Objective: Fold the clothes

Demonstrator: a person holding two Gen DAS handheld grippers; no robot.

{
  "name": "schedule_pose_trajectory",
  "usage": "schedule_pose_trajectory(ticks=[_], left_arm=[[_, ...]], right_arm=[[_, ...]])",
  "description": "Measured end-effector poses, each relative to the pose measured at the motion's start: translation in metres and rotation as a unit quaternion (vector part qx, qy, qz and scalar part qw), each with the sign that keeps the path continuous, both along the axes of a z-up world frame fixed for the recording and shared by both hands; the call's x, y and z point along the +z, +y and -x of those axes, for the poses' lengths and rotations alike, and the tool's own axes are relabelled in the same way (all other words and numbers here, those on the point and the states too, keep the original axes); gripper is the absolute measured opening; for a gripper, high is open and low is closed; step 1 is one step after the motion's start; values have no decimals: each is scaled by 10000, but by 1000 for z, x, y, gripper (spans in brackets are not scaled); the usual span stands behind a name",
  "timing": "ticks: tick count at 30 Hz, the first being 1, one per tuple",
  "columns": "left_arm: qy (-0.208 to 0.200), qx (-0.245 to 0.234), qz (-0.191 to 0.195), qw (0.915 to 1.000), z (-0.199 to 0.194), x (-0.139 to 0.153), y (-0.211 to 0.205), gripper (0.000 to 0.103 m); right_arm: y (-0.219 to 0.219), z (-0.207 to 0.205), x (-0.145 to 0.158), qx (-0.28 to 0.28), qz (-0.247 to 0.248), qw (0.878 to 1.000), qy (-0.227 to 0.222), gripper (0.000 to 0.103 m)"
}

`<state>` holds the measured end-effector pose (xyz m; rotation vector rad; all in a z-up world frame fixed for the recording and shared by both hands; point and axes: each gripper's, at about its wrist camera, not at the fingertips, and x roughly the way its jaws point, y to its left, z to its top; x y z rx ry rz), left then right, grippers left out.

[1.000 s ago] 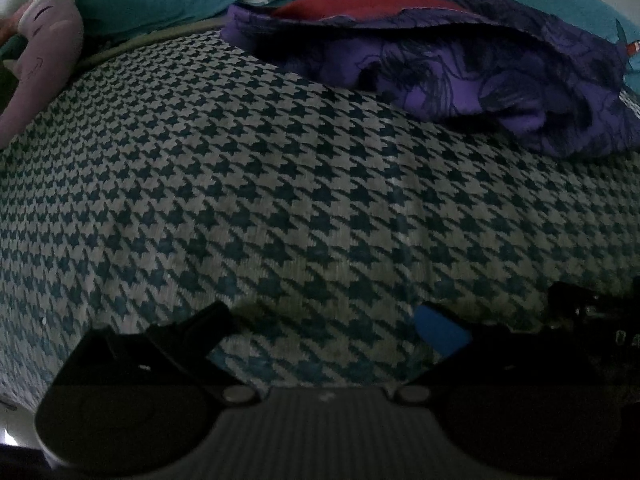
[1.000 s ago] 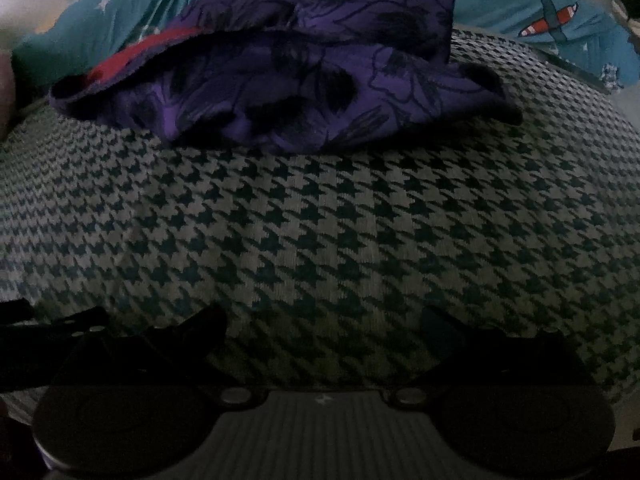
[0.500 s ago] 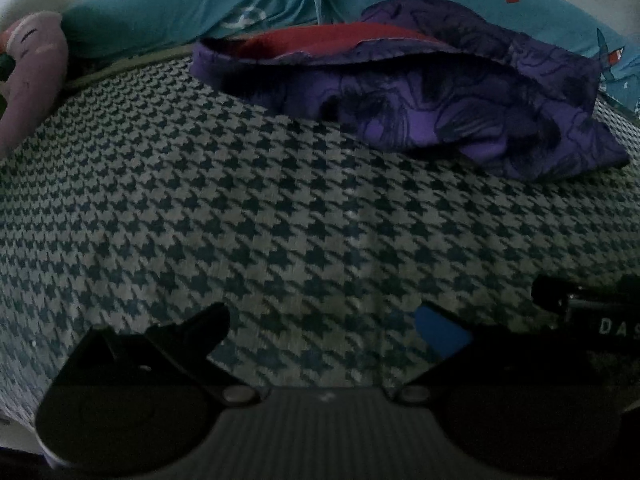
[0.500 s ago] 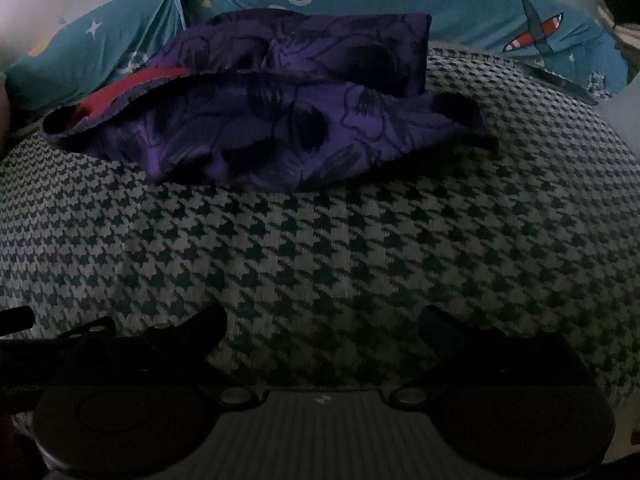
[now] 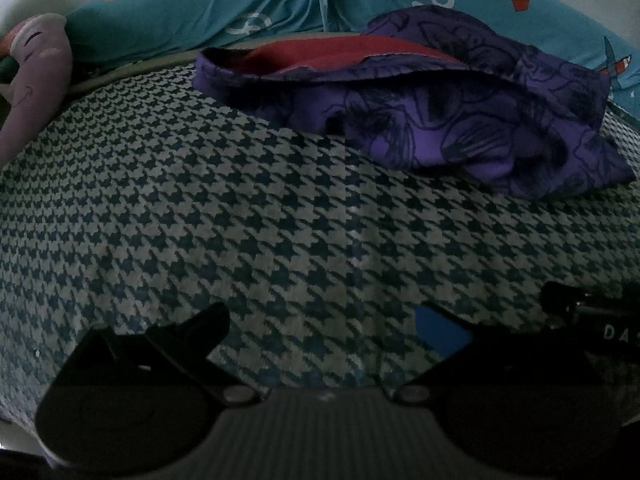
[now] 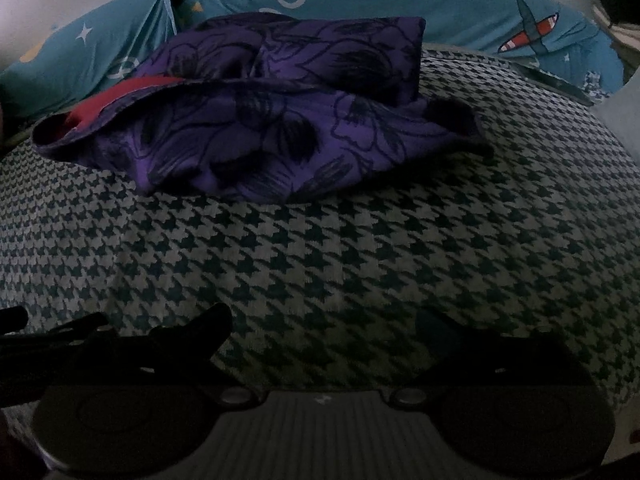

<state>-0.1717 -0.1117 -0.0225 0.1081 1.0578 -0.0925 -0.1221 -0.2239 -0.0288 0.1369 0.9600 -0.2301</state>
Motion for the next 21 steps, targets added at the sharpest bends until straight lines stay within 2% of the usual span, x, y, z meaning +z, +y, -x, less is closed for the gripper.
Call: schedule_pose_trajectory(ticks=[2,3,4,6,7,8,9,17,21], left_arm=[[4,-14,-1,10000,-7,4,-22,103],[12,-11,-1,10000,-40,8,-40,103],[15,-10,0,10000,-53,11,-52,103],[33,-10,5,10000,-137,11,-59,103],[36,-12,7,10000,-147,10,-58,103],[-192,727,92,9971,-147,8,-49,103],[-284,1038,129,9941,-148,5,-43,103],[-312,855,125,9958,-154,-14,9,103],[-335,776,94,9964,-142,-13,17,103]], right_arm=[[1,-2,0,18,-16,10000,1,99],[1,-2,-1,27,-24,10000,8,98],[1,-3,-1,35,-31,10000,16,98],[1,-4,-2,39,-29,10000,36,96],[1,-4,-2,36,-26,10000,50,95],[1,-4,-2,32,-33,10000,63,95],[1,-4,-3,27,-44,10000,74,95],[0,-5,-3,10,-76,9999,83,94],[0,-6,-3,9,-72,9999,92,94]])
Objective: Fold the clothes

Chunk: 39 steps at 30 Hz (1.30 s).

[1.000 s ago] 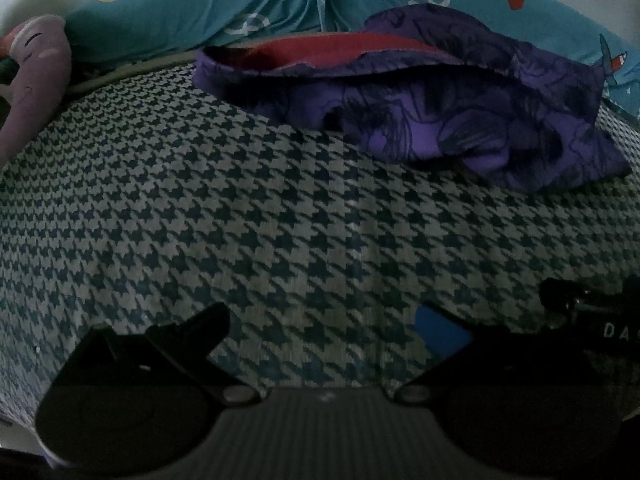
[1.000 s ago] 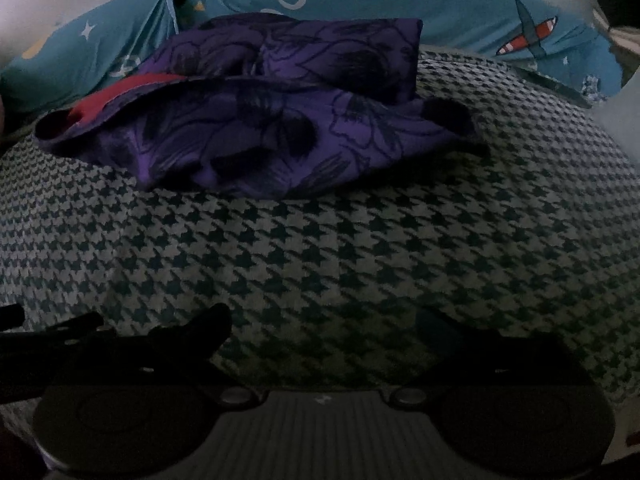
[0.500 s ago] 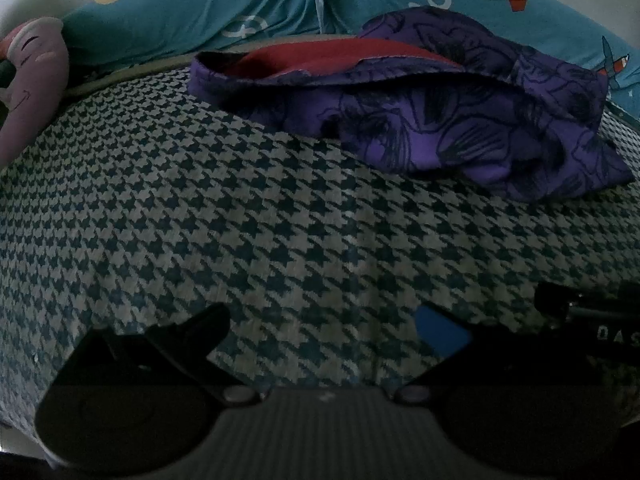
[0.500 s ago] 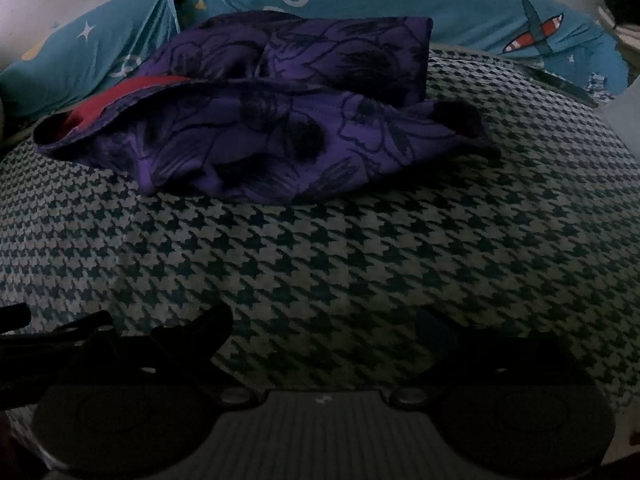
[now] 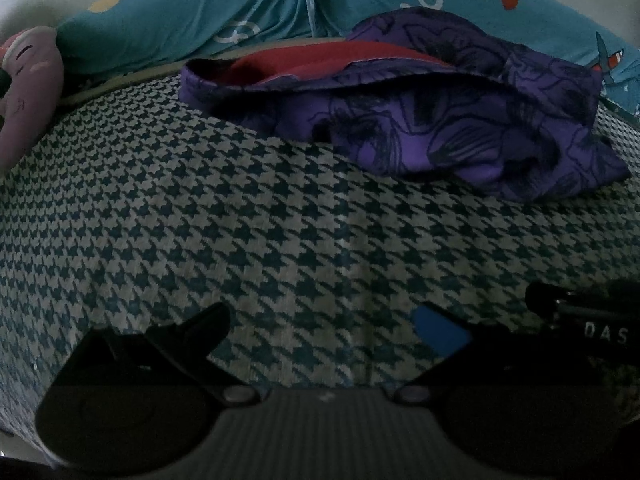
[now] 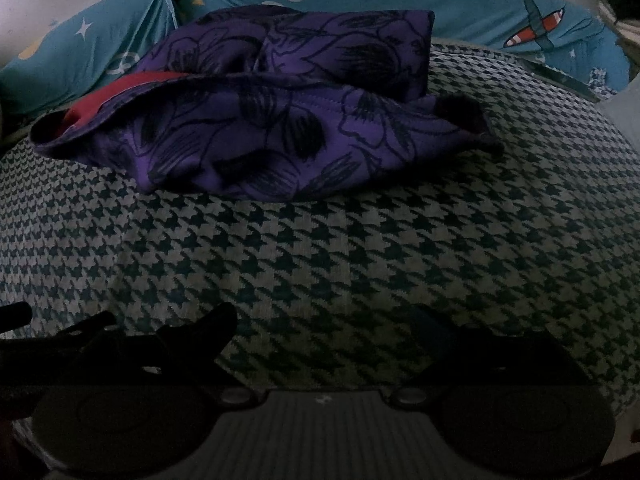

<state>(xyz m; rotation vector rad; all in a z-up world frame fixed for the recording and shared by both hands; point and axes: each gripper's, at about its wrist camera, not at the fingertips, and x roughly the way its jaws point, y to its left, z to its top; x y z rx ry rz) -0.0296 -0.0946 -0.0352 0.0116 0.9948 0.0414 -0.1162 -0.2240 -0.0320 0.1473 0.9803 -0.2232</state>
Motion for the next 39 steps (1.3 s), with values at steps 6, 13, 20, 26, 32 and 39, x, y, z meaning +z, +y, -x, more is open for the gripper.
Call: schedule_pose_trajectory(ticks=[6,13,20,26,32,39], left_arm=[[-24,-147,22,9999,26,6,11,103],[-116,-294,-68,9995,48,10,26,102],[-156,-314,-119,9993,58,8,32,102],[-157,-339,-95,9993,62,12,33,102],[-175,-422,-112,9989,62,11,32,102],[-187,-503,-110,9985,65,8,40,102]], right_arm=[[-1,0,-1,-18,-6,10000,-6,94],[-3,1,-2,-56,13,10000,0,94],[-3,2,-2,-53,49,10000,0,94],[-4,2,-2,-81,51,10000,12,94],[-5,1,-2,-111,37,9999,13,94],[-5,0,-3,-121,38,9999,23,94]])
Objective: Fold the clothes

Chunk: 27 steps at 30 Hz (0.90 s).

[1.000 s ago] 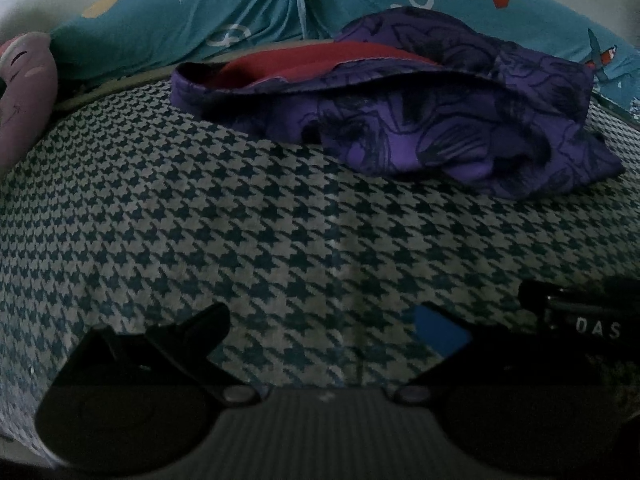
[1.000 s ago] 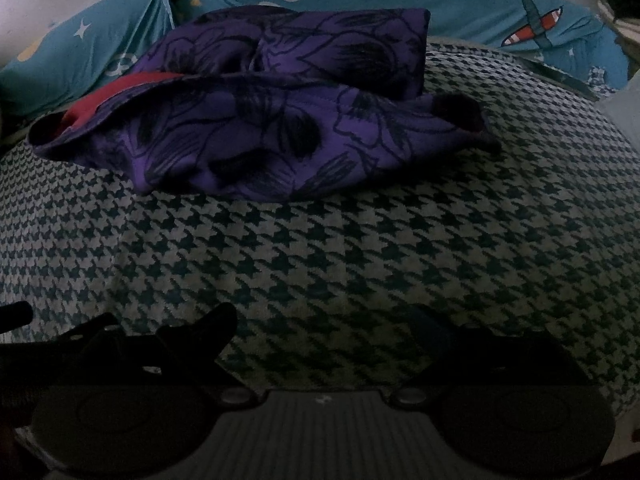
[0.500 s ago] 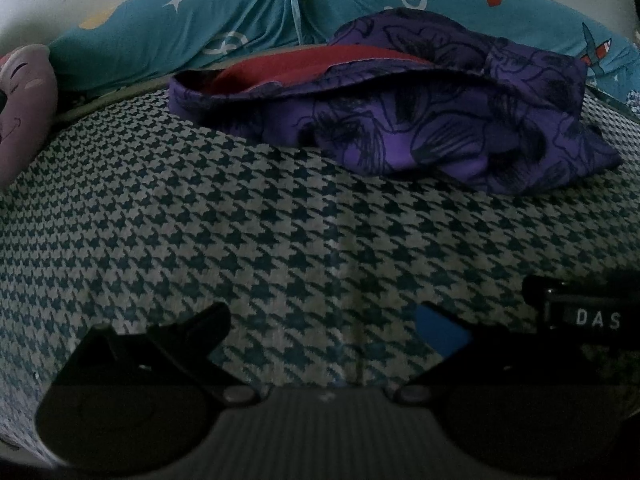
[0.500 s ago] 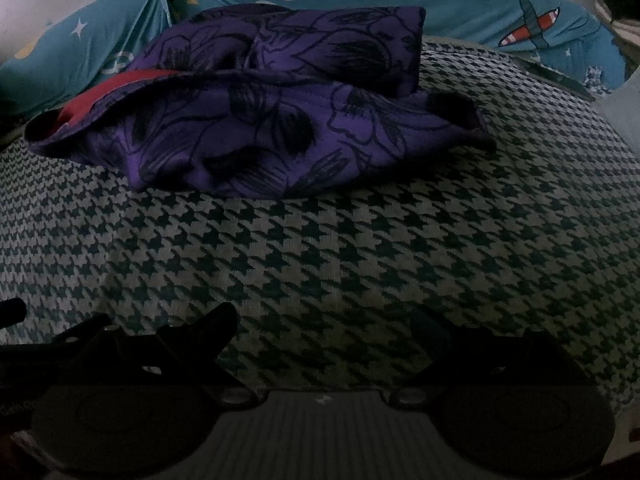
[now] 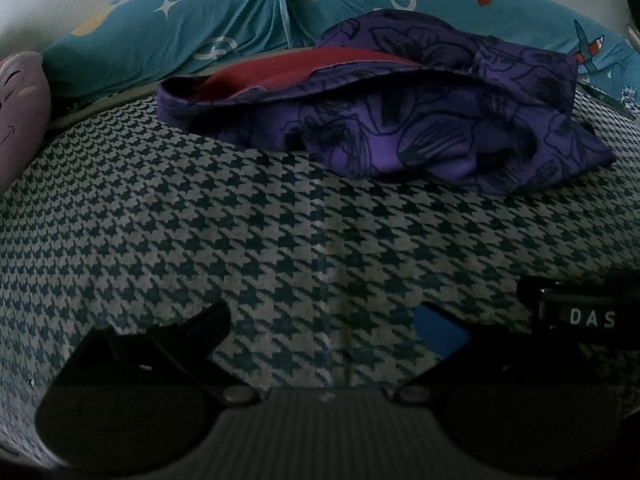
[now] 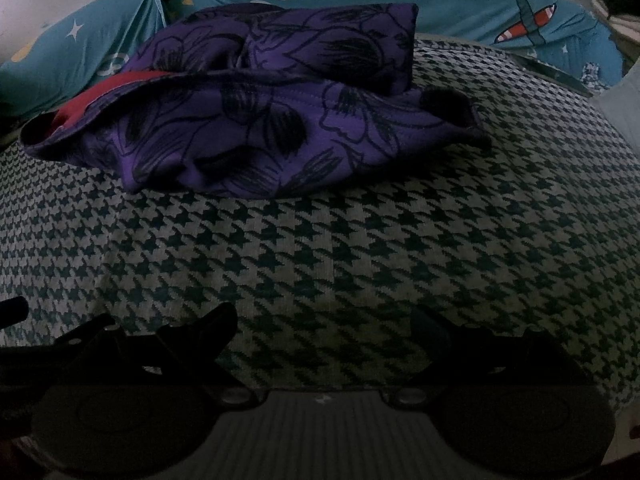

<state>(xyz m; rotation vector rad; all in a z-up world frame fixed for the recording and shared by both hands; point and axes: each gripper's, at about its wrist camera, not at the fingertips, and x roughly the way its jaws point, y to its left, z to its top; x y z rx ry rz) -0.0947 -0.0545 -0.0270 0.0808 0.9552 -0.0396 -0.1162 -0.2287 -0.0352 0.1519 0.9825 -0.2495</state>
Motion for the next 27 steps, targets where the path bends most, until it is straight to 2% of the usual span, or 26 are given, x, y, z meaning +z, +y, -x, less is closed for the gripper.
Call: schedule_pose_trajectory(ticks=[27], left_arm=[[3,-119,-2,9999,-7,-2,-8,98]], right_arm=[[1,-2,-3,-5,20,10000,39,94]])
